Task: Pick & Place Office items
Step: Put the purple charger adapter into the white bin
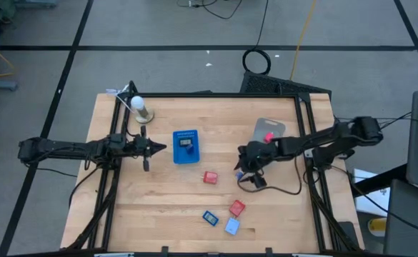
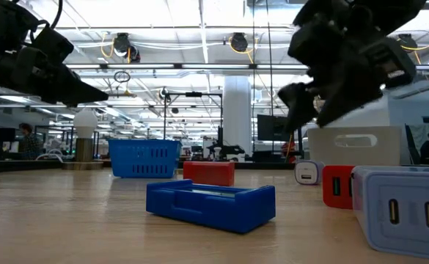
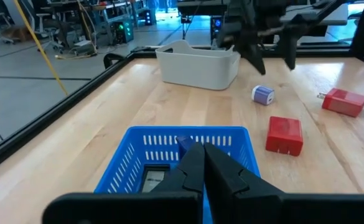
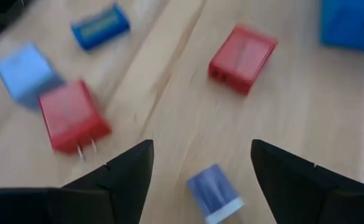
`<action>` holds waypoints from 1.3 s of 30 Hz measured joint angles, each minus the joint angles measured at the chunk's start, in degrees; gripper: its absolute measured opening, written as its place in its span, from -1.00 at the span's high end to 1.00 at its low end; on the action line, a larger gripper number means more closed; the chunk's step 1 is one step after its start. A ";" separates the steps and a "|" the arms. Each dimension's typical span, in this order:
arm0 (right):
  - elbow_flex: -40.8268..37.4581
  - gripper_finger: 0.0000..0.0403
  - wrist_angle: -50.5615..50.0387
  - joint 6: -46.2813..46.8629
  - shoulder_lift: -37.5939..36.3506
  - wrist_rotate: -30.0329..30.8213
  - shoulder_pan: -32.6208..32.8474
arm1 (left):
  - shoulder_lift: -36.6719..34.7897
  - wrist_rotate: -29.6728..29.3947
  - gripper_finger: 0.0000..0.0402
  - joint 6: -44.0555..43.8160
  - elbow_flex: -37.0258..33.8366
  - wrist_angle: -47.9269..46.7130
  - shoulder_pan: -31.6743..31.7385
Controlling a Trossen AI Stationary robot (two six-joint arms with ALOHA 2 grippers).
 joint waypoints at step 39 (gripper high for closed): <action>0.56 0.36 -2.94 -11.91 9.36 1.92 0.16 | -0.01 0.63 0.96 0.04 0.00 0.05 -0.01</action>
